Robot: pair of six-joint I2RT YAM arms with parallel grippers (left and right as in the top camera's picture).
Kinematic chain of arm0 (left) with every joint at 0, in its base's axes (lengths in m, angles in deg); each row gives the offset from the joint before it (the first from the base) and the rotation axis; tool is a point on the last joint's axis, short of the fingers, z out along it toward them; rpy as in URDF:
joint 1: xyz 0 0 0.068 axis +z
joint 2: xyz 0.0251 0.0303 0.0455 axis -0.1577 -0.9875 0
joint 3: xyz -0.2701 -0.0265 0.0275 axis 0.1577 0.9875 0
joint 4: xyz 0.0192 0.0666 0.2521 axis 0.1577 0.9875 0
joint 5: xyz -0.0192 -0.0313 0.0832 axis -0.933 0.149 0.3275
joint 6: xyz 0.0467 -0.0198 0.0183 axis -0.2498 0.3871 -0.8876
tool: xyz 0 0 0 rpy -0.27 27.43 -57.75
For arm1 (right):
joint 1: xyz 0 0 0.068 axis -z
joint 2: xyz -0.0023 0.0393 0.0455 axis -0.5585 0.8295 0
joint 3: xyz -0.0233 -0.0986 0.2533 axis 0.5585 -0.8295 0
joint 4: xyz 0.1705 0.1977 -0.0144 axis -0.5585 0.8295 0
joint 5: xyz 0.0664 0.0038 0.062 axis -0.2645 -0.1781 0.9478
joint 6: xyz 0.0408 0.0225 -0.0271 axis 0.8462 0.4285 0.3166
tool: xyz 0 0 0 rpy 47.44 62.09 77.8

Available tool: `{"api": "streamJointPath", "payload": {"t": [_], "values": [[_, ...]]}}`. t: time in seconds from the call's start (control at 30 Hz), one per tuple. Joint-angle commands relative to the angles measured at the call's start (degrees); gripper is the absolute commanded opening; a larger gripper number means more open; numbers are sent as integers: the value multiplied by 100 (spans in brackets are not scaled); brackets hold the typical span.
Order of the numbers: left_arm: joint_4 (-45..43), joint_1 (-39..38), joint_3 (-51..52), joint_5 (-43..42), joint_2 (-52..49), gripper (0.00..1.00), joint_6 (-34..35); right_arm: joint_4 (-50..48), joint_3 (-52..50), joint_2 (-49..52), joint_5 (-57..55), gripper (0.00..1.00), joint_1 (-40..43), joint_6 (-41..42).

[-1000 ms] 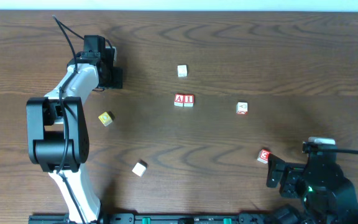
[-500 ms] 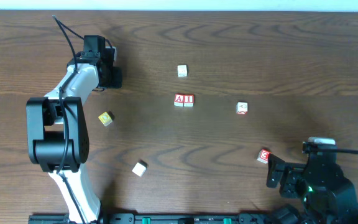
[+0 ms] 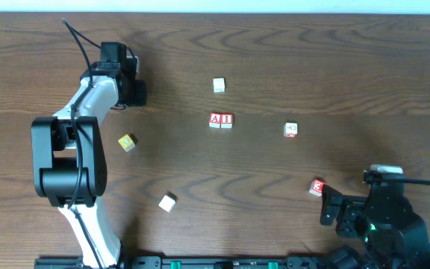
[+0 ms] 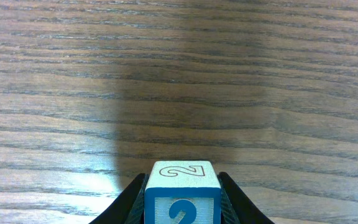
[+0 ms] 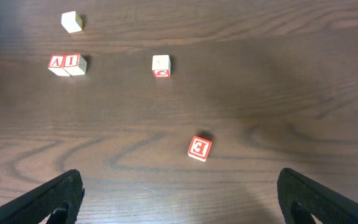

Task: Spell out Ai2
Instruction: 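Lower the left gripper and grasp the blue 2 block, then carry the 2 block right and set it beside the I block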

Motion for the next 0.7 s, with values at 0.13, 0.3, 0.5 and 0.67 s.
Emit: {"api": "streamJointPath", "payload": {"t": [0.13,0.3,0.5,0.67], "values": [[332,-81,-260,7,219,16,168,7,-2,-22,-20,99,42,59],[887,-575,-896,190,385,6,166,7,-2,-22,-20,99,42,59],[1019,-1493,-1440,693,387,6,192,7,-2,-22,-20,99,42,59],[831,-2090,-1443,684,385,6,1150,7,-2,-22,-20,99,42,59]]}}
